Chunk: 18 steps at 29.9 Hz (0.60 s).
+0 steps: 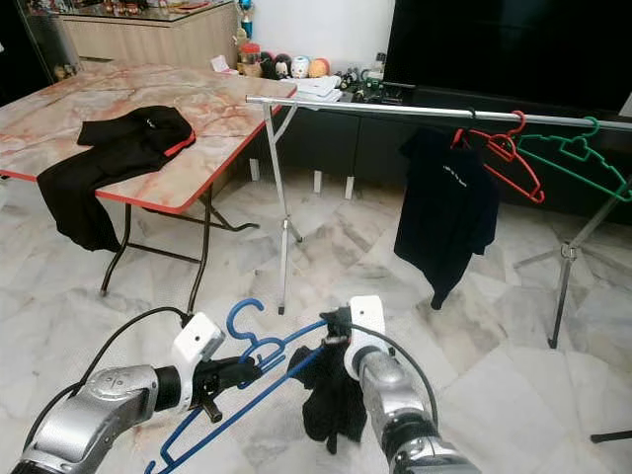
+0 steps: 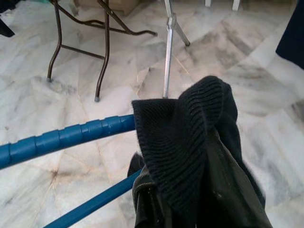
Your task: Hang hanger
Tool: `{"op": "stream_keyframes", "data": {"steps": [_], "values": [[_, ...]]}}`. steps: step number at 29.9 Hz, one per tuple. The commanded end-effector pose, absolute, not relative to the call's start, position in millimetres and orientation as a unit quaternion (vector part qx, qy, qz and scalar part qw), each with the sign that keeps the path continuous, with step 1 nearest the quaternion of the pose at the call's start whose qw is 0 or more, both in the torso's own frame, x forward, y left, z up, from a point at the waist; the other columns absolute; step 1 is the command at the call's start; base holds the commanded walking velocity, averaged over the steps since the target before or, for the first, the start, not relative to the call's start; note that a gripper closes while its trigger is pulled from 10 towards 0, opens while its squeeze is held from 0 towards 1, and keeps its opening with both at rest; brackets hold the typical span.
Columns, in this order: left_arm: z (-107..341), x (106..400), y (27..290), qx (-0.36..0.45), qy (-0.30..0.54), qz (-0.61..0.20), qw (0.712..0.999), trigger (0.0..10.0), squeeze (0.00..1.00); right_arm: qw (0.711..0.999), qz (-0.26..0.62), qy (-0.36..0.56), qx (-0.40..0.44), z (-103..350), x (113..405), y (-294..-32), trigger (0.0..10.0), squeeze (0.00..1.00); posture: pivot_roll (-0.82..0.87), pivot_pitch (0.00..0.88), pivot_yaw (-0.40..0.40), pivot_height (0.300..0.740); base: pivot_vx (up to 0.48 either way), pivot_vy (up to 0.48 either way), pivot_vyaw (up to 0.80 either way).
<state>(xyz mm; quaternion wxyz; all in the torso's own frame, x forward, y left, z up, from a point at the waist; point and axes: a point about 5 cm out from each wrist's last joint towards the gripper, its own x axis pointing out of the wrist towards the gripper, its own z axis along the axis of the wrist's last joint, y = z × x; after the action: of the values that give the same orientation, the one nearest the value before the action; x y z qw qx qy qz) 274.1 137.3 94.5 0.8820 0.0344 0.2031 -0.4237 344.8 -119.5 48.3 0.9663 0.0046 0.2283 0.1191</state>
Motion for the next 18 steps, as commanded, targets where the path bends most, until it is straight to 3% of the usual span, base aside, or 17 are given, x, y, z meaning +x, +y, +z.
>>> {"op": "stream_keyframes", "data": {"steps": [1,18], "values": [[93.4,269.5,136.9,0.041,0.214,-0.438,0.872,10.0,0.0,0.974,0.124,0.189,-0.009,66.6,356.0,-119.2,10.0,0.0,0.13,0.04,0.003,0.74,0.0,0.0,0.0],[83.0,259.0,145.3,0.098,0.264,-0.464,0.84,10.0,0.0,0.974,0.119,0.188,-0.028,70.9,359.6,-125.3,10.0,0.0,0.13,0.046,-0.003,0.74,0.0,0.0,0.0]]}}
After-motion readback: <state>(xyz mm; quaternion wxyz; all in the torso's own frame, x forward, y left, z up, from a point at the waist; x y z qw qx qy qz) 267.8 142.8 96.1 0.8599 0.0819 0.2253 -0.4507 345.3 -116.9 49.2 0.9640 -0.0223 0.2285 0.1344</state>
